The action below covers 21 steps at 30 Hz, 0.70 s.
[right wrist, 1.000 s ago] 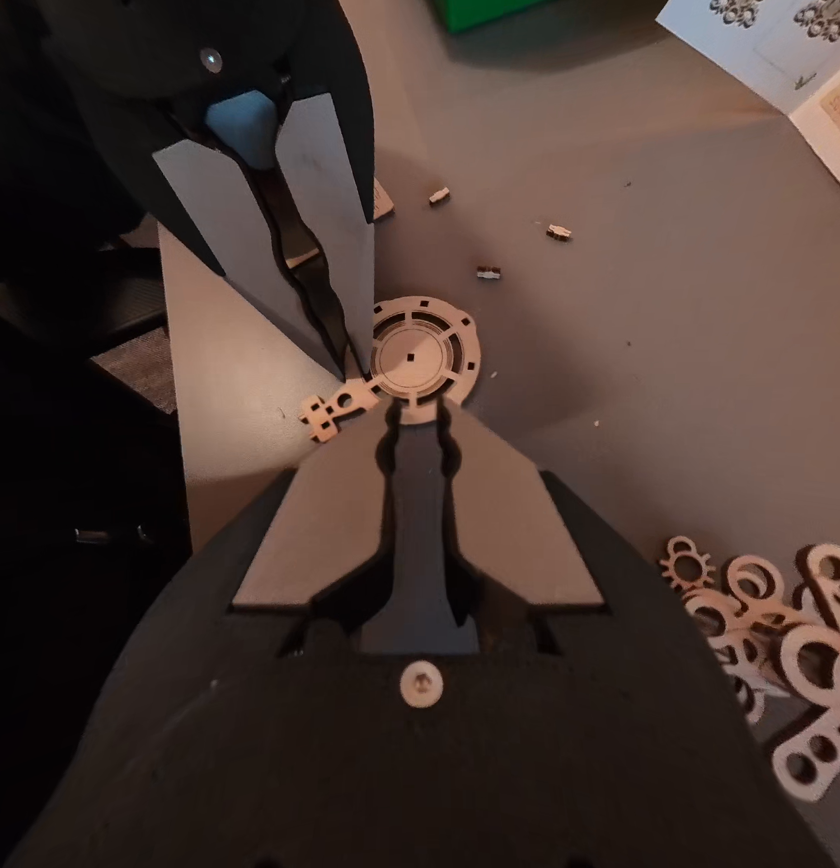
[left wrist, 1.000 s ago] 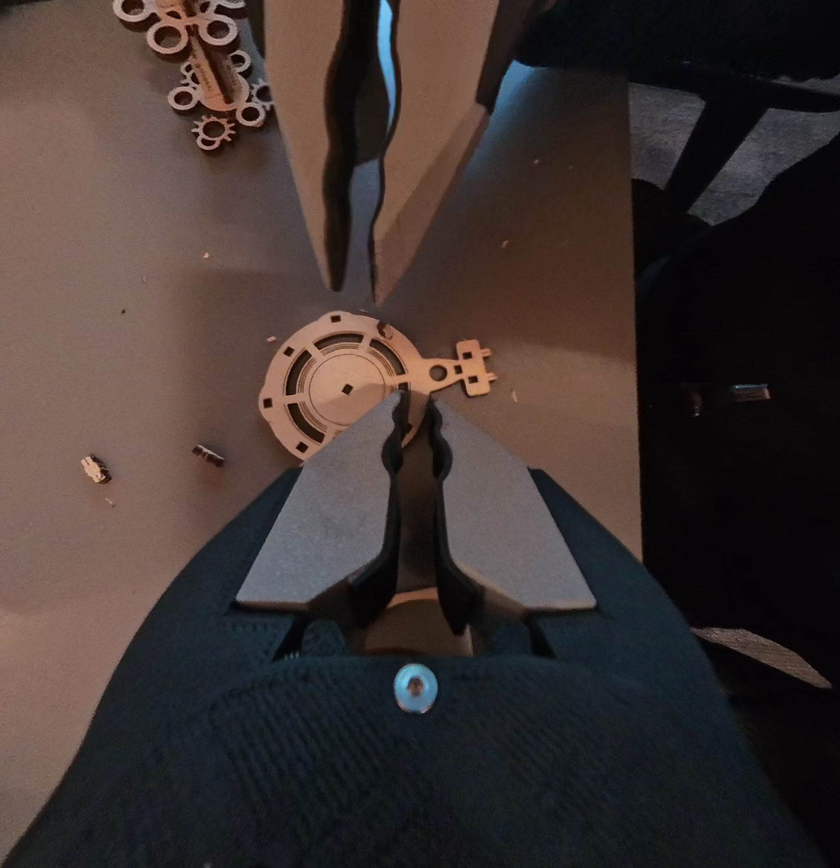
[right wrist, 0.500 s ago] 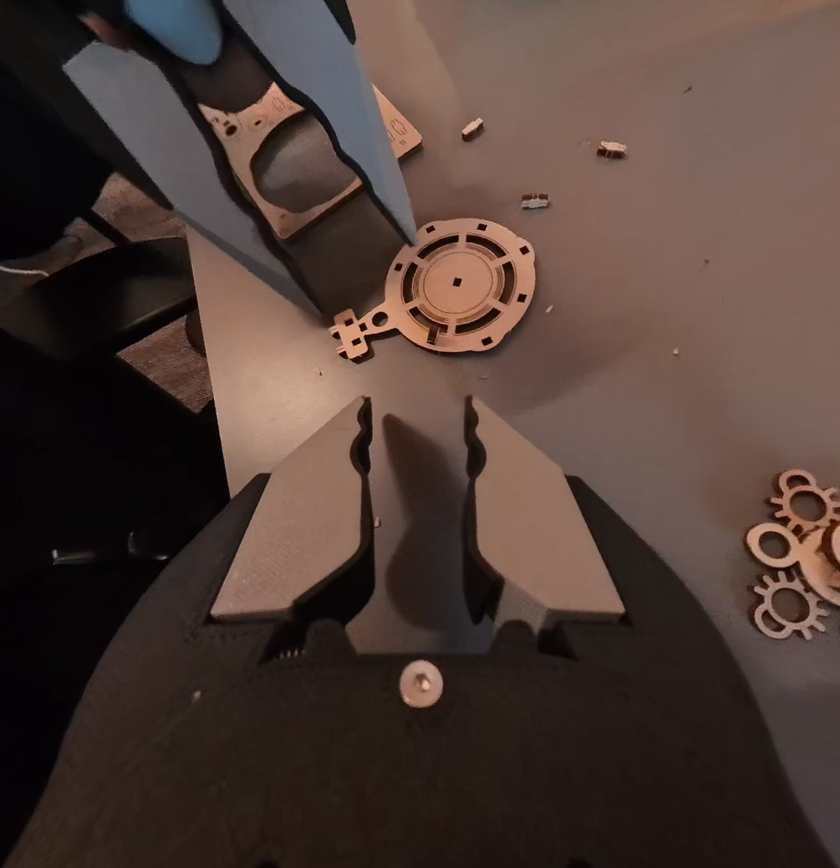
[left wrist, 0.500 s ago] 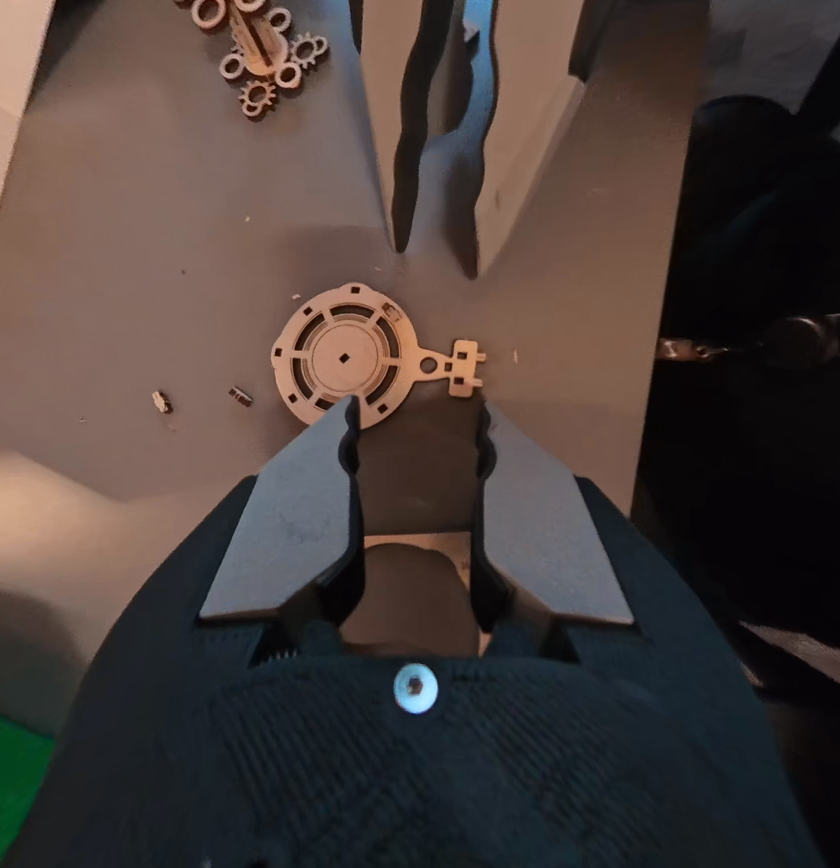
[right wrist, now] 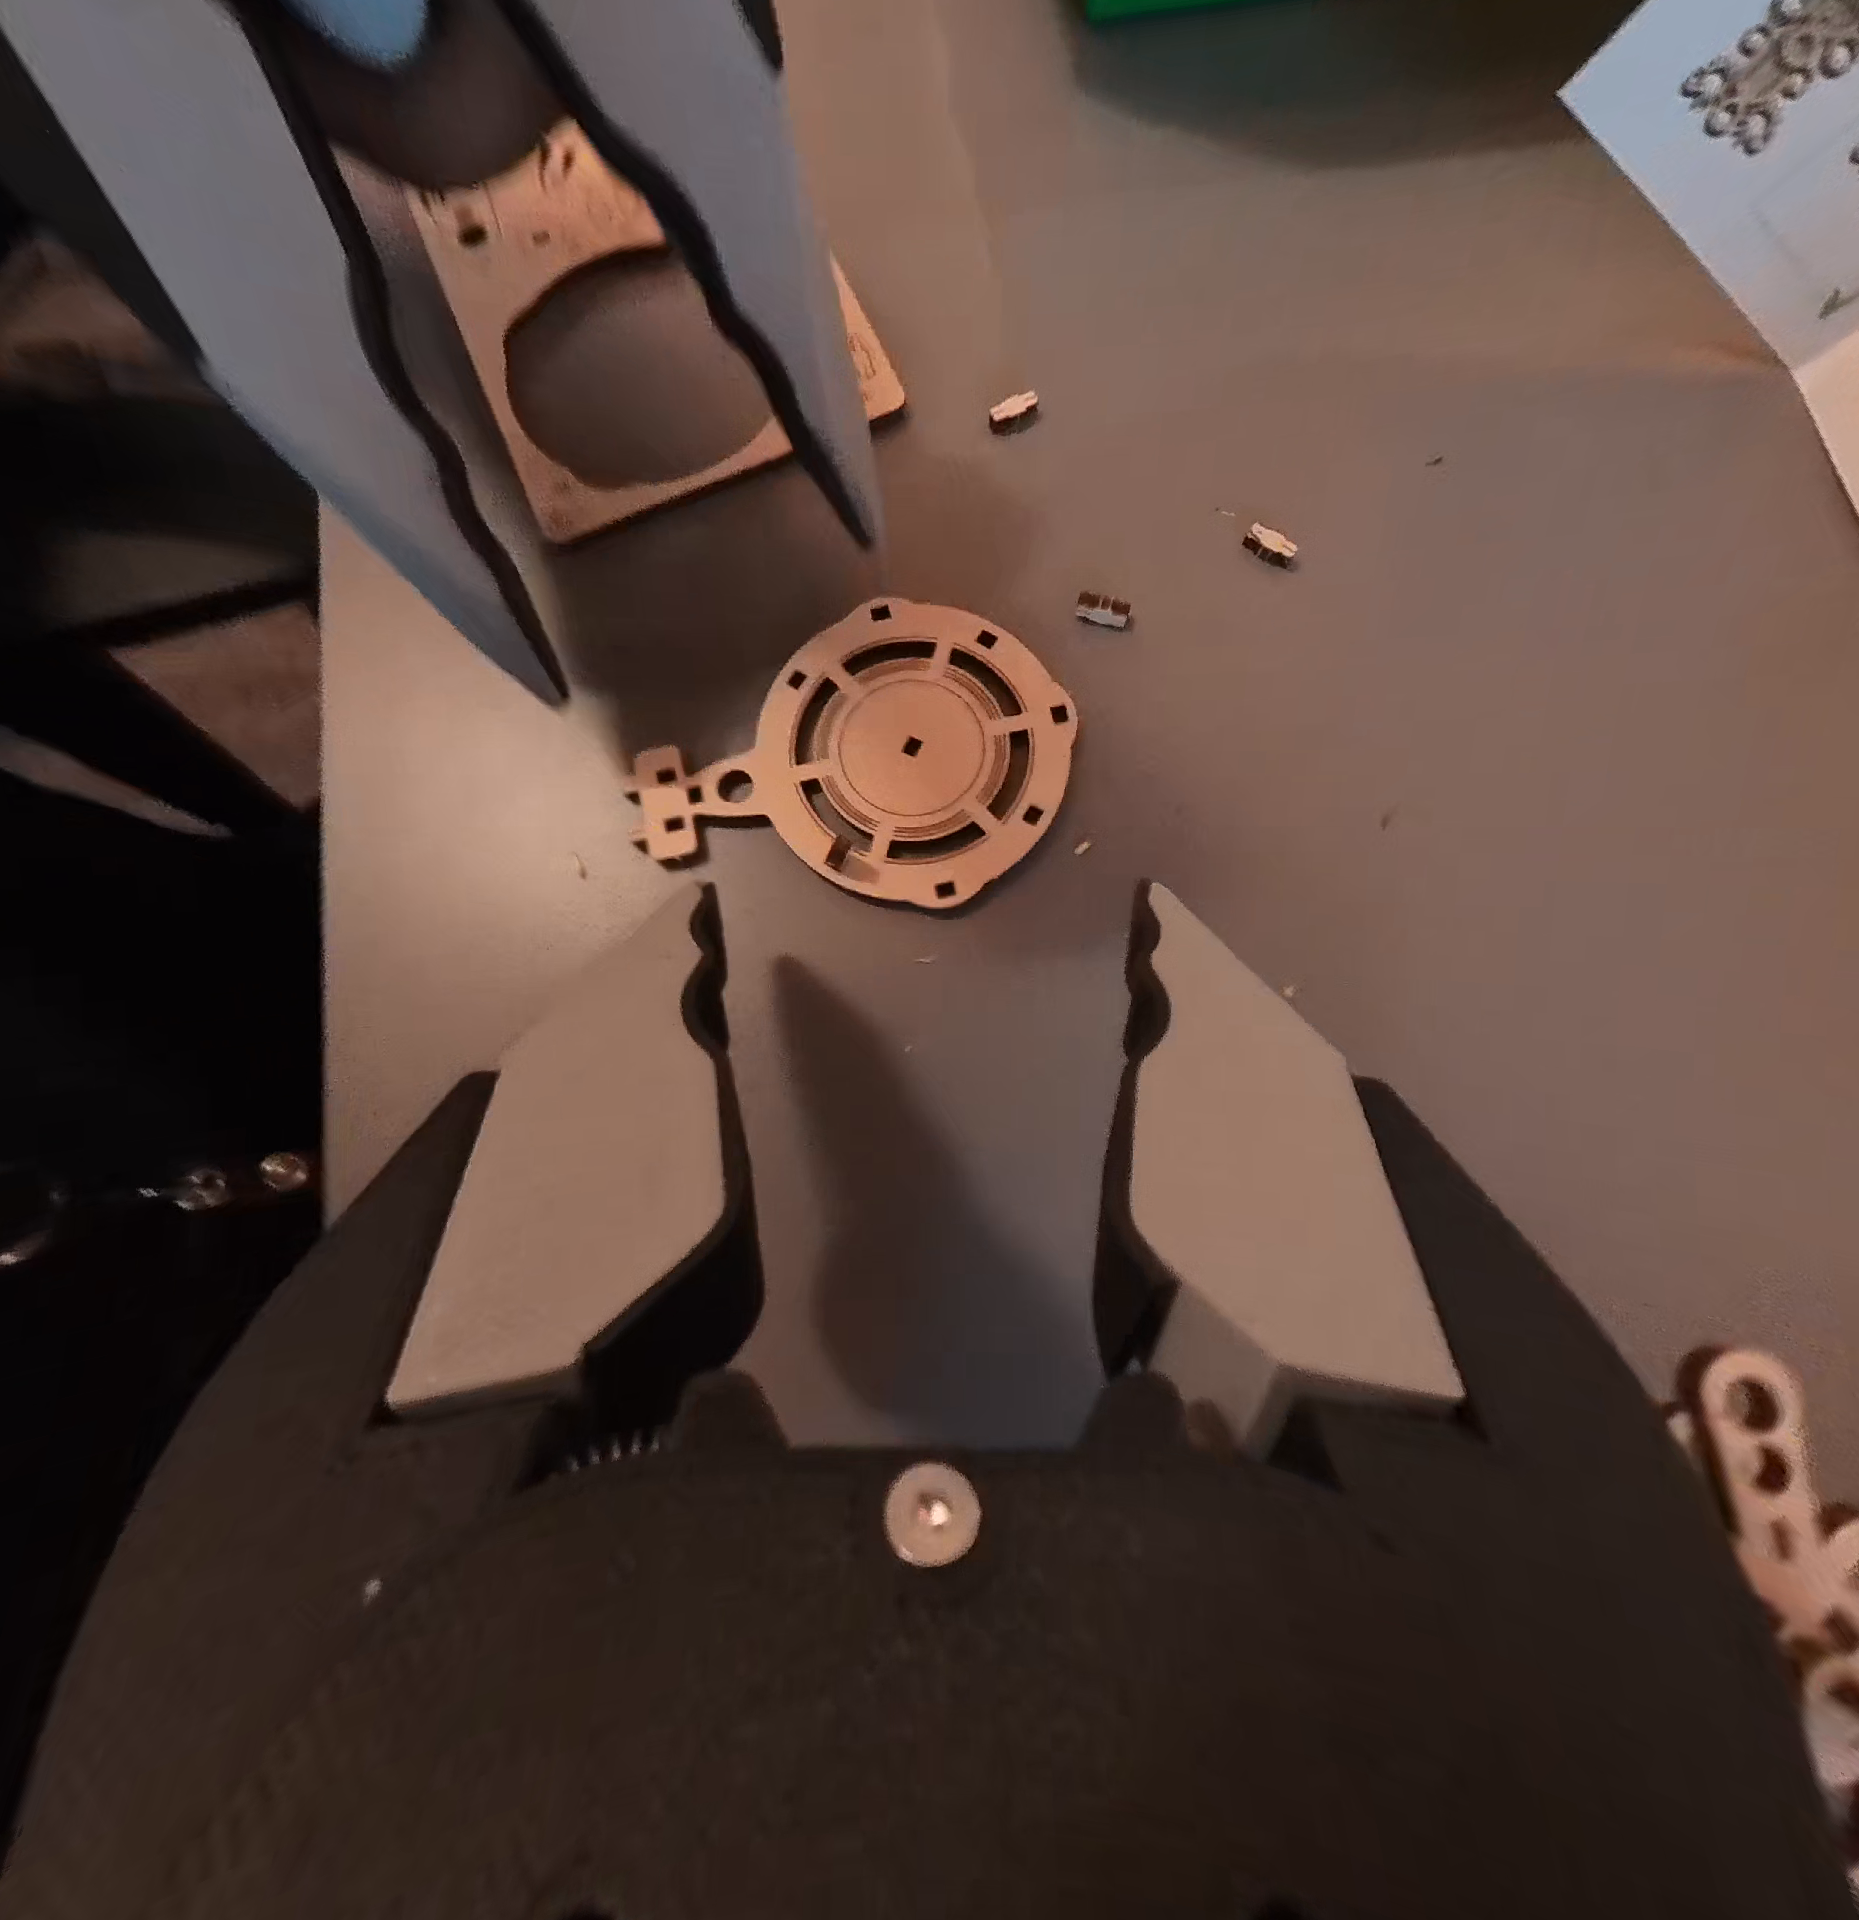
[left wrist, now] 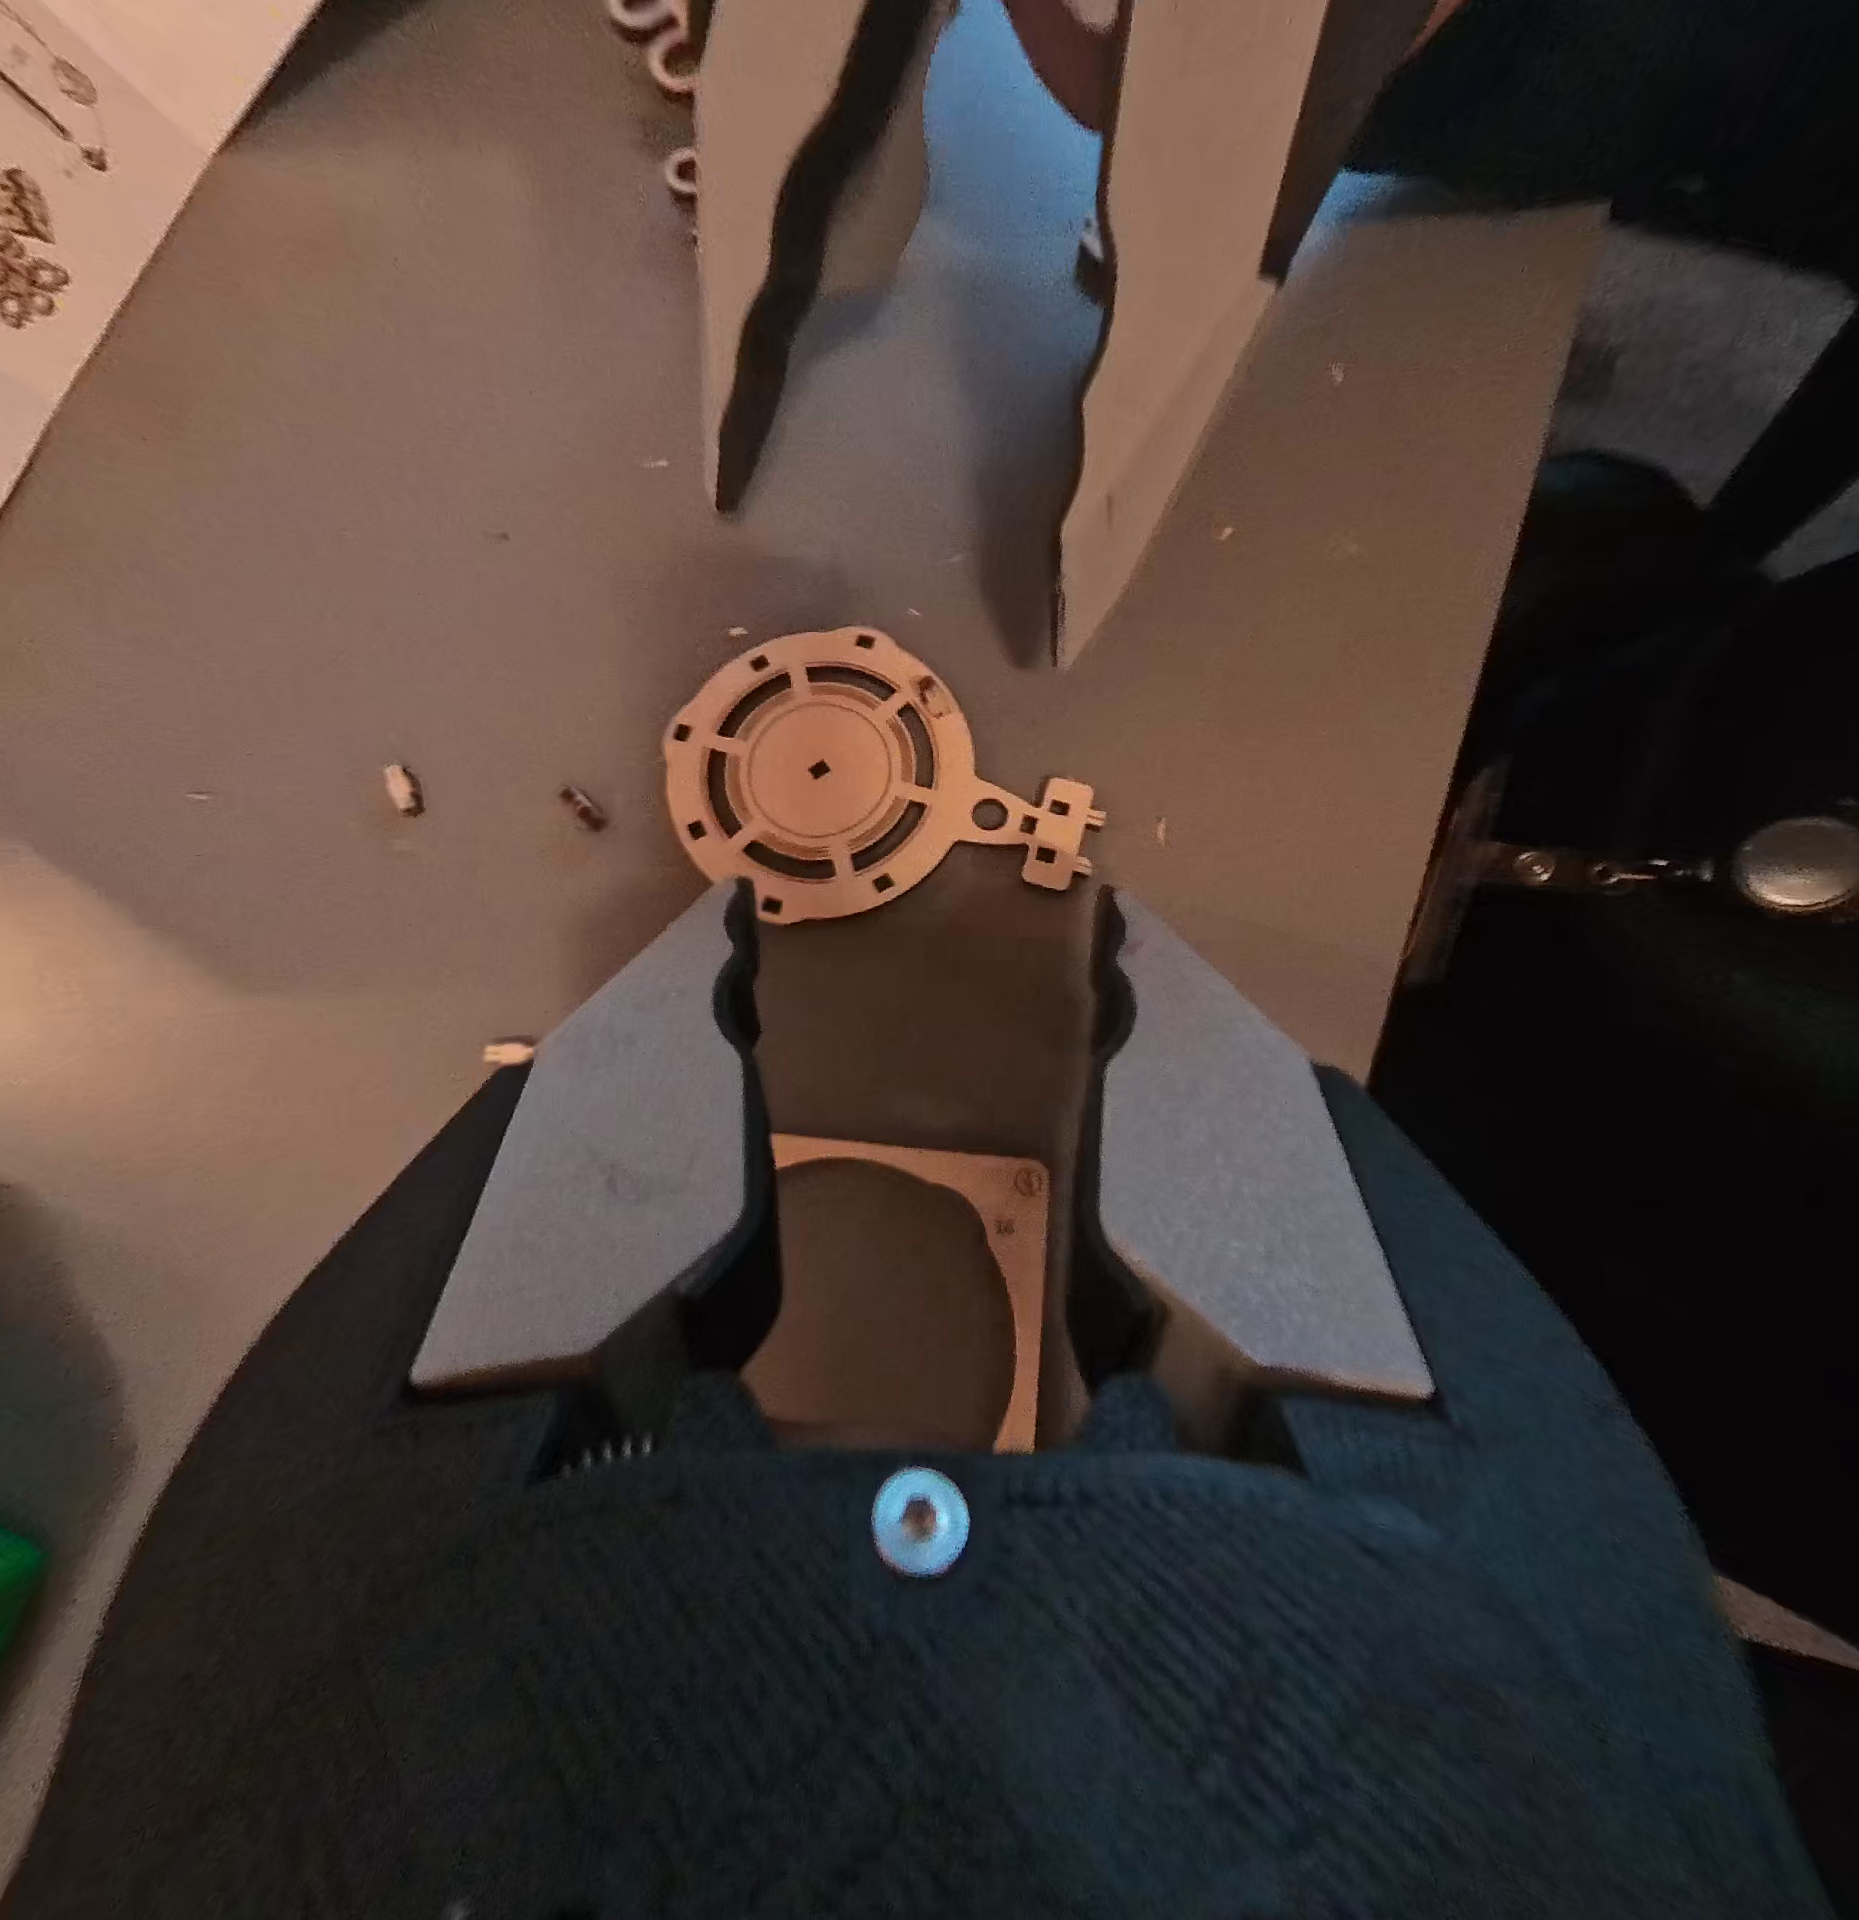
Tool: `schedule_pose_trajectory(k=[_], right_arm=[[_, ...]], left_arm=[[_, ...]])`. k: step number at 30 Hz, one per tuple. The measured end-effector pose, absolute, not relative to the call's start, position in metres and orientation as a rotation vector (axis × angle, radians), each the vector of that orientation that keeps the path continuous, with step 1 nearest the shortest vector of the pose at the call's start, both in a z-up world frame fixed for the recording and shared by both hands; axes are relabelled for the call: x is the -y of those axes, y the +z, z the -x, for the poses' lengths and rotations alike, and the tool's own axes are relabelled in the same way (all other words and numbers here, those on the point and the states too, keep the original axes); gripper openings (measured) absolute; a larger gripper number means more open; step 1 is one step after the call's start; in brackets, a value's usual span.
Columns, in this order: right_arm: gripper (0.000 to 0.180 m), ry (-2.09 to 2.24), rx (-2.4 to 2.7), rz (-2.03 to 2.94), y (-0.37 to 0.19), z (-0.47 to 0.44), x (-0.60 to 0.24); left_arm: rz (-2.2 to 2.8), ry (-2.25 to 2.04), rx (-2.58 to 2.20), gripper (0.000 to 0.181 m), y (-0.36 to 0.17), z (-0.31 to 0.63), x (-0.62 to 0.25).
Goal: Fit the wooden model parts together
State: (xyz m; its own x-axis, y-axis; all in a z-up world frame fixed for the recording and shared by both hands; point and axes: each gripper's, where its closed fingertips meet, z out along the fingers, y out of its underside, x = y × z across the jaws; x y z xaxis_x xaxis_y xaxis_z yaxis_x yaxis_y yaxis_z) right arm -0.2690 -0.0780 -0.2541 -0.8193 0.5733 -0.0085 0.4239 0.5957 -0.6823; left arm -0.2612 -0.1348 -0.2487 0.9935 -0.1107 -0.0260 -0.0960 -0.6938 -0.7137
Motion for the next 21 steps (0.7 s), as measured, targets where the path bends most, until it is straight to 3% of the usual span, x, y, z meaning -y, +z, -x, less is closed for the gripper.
schedule_pose_trajectory(k=[9,16,19,21], right_arm=[[0.085,0.837,2.871,0.45,-0.272,0.275,0.097],[0.108,0.842,2.902,0.42,-0.276,0.288,0.106],[0.102,0.851,2.882,0.46,-0.275,0.29,0.107],[0.073,0.866,2.872,0.461,-0.272,0.289,0.106]], left_arm=[[2.402,-0.116,-0.069,0.059,-0.265,0.268,0.141],[2.379,-0.156,-0.066,0.05,-0.267,0.275,0.137],[2.368,-0.145,-0.087,0.05,-0.267,0.277,0.137],[2.372,-0.094,-0.134,0.051,-0.268,0.28,0.139]])
